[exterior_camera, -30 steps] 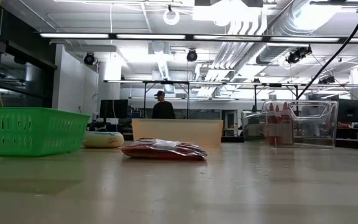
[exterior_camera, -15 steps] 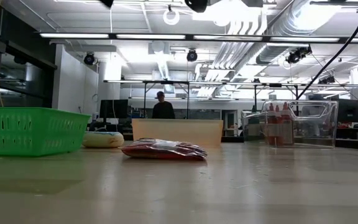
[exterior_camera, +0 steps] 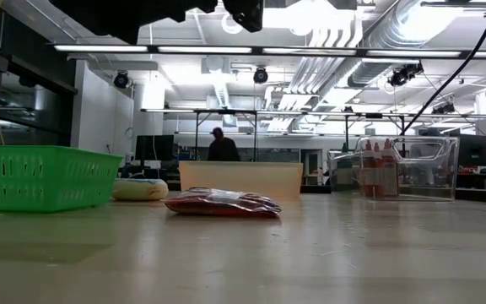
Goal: Pick & Place Food Item
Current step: Put the violet food coloring bottle into the transparent bin
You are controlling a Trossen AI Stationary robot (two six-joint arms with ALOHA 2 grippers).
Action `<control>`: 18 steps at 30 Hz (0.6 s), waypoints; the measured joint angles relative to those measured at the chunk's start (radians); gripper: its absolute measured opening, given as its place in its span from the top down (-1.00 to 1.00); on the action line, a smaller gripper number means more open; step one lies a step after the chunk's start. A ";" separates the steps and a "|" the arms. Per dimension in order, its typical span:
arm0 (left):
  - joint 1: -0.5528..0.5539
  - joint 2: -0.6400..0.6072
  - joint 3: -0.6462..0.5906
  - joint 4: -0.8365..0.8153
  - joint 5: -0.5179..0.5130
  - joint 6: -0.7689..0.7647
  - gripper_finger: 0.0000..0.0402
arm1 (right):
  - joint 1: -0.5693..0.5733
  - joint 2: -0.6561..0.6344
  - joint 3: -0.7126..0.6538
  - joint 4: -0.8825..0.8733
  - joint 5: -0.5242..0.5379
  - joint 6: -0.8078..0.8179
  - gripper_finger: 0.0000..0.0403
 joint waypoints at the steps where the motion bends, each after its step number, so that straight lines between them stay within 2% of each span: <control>1: 0.000 0.000 0.000 0.004 0.000 0.000 0.06 | -0.008 0.000 0.000 0.028 0.000 -0.038 0.31; 11: 0.000 0.001 0.000 0.034 0.000 0.002 0.06 | -0.062 0.000 0.000 0.232 -0.002 -0.317 0.31; 18: 0.000 0.002 0.000 0.044 0.000 0.002 0.06 | -0.085 0.000 0.000 0.292 -0.013 -0.407 0.31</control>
